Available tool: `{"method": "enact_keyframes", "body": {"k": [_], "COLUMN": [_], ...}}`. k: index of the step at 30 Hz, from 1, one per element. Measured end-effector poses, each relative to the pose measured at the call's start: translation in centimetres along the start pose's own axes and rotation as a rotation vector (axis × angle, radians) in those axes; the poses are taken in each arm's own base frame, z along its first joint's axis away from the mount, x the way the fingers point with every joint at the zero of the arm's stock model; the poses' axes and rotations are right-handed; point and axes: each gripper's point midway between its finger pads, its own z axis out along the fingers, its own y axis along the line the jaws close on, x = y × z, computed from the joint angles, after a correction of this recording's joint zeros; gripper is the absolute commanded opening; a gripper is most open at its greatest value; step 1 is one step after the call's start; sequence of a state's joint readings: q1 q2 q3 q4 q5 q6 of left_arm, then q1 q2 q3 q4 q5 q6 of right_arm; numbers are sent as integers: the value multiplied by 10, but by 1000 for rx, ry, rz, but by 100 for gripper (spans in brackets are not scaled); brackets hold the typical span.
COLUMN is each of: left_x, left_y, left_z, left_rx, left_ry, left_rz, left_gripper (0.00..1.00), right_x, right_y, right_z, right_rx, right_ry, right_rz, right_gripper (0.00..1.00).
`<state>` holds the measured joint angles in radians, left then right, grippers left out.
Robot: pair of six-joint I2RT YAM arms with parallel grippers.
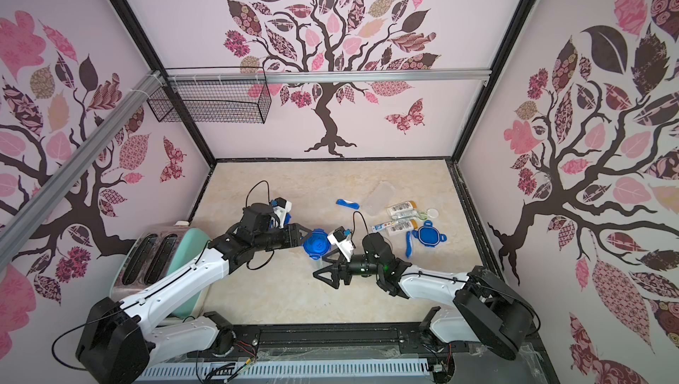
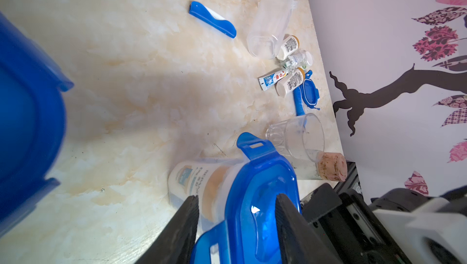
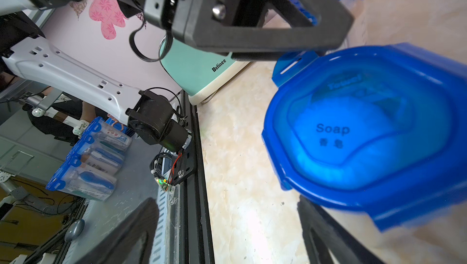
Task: Take out toiletry kits
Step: Adjust the container at the center of the board.
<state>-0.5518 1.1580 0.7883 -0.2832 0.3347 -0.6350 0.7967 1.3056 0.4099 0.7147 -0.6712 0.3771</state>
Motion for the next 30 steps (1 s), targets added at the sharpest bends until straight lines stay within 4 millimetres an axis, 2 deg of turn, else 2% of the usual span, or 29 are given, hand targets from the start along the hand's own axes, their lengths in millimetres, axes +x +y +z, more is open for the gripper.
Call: {"method": "enact_keyframes", "body": {"k": [6, 10, 22, 24, 30], "left_x": [8, 15, 16, 15, 8], "left_y": [-25, -35, -20, -15, 7], "left_z": [-4, 0, 3, 3, -2], "left_rx": [84, 126, 45, 19, -55], "left_ry": [21, 53, 41, 35, 13], "left_rz": [43, 55, 38, 34, -1], "left_gripper": [38, 36, 36, 39, 41], "right_x": [10, 17, 13, 13, 13], "right_y": [-1, -6, -6, -6, -8], "right_z": [0, 2, 3, 3, 4], "right_rx": [-12, -2, 5, 5, 5], "right_ry": [28, 49, 32, 32, 32], "right_rz": [28, 52, 35, 35, 37], "right_gripper": [89, 88, 88, 88, 88]}}
